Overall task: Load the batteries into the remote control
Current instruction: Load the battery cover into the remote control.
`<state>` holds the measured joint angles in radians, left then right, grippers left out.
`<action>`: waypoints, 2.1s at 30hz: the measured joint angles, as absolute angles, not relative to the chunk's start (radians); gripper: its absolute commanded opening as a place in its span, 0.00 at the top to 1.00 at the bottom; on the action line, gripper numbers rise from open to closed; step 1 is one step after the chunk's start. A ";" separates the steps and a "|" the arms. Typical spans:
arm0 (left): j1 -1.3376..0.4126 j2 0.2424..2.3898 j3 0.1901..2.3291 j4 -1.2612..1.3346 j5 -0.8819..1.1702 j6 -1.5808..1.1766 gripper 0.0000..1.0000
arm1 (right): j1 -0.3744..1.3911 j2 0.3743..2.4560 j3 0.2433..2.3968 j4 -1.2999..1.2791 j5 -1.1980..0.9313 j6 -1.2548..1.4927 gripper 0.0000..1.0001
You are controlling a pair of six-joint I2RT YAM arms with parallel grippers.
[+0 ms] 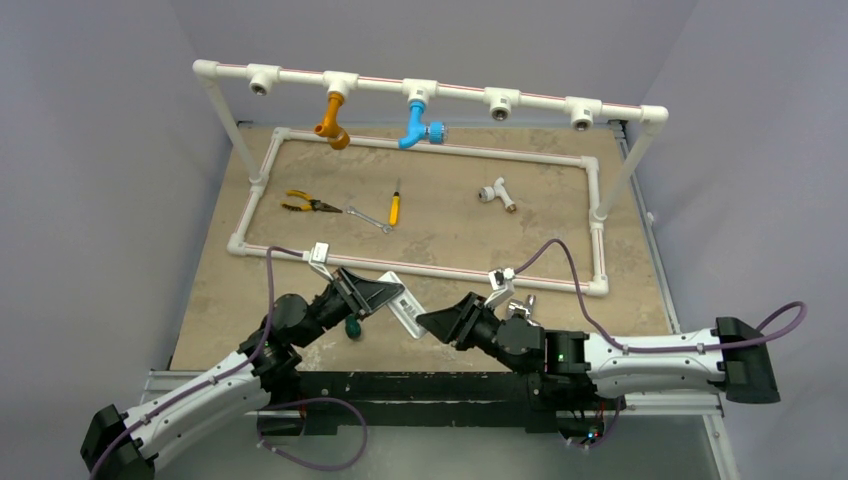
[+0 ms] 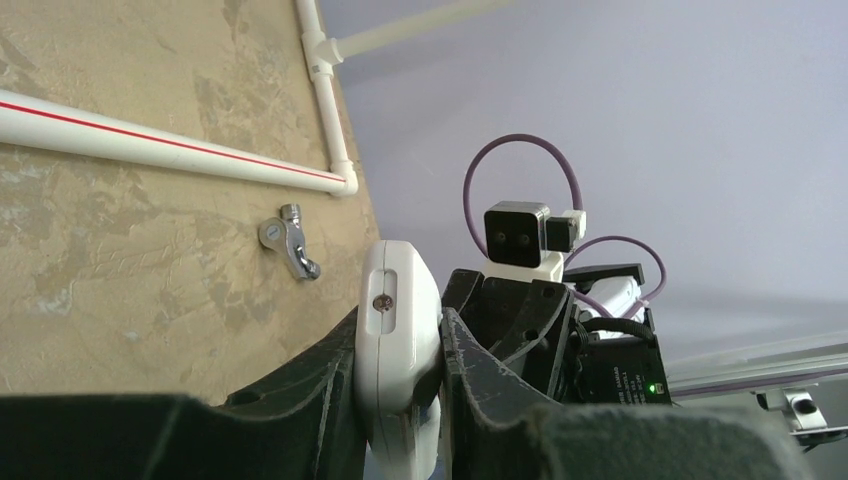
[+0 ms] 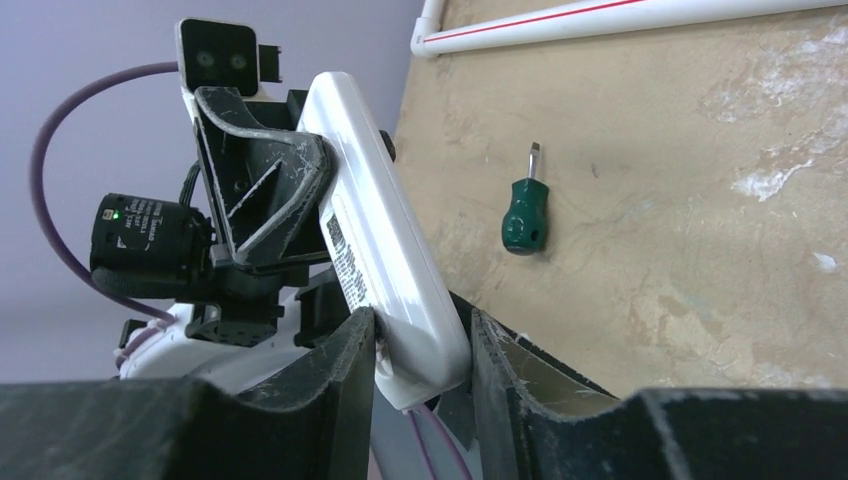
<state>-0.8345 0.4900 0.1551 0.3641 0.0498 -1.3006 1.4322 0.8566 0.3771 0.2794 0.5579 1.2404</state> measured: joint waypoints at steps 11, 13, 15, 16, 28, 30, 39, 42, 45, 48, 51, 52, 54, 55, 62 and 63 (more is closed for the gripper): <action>-0.834 0.484 0.155 0.373 0.051 -1.307 1.00 | 1.433 0.843 0.335 0.342 0.555 1.224 0.29; -0.834 0.484 0.155 0.373 0.051 -1.307 1.00 | 1.433 0.835 0.310 0.381 0.555 1.213 0.28; -0.834 0.483 0.155 0.374 0.052 -1.307 1.00 | 1.433 0.831 0.284 0.434 0.555 1.203 0.28; -0.834 0.483 0.156 0.374 0.052 -1.308 1.00 | 1.433 0.830 0.268 0.467 0.556 1.196 0.28; -0.834 0.498 0.161 0.397 0.067 -1.309 1.00 | 1.433 0.897 0.181 0.808 0.534 1.133 0.28; -0.834 0.503 0.161 0.402 0.072 -1.309 1.00 | 1.432 0.916 0.181 0.845 0.522 1.124 0.30; -0.834 0.510 0.161 0.403 0.080 -1.310 1.00 | 1.412 0.978 0.181 0.908 0.471 1.120 0.44; -0.834 0.507 0.161 0.403 0.080 -1.316 1.00 | 1.409 0.985 0.181 0.920 0.458 1.123 0.47; -0.834 0.507 0.161 0.405 0.080 -1.318 1.00 | 1.407 0.989 0.181 0.928 0.453 1.125 0.51; -0.834 0.510 0.161 0.416 0.083 -1.322 1.00 | 1.406 0.989 0.181 0.935 0.452 1.126 0.54; -0.834 0.520 0.161 0.439 0.089 -1.324 1.00 | 1.401 0.989 0.181 0.943 0.452 1.127 0.56; -0.834 0.526 0.161 0.448 0.091 -1.324 1.00 | 1.400 0.989 0.181 0.944 0.452 1.130 0.56; -0.834 0.536 0.161 0.465 0.097 -1.324 1.00 | 1.399 0.989 0.181 0.946 0.452 1.133 0.58; -0.834 0.540 0.161 0.471 0.099 -1.324 1.00 | 1.397 0.989 0.181 0.947 0.452 1.134 0.59; -0.834 0.547 0.161 0.493 0.102 -1.325 1.00 | 1.387 0.993 0.181 0.952 0.449 1.138 0.68; -0.834 0.548 0.161 0.494 0.102 -1.325 1.00 | 1.387 0.996 0.181 0.952 0.449 1.140 0.71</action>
<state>-0.8337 0.5480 0.1612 0.4938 0.1020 -1.3247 1.3869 0.9958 0.1810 0.9524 0.4488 1.1404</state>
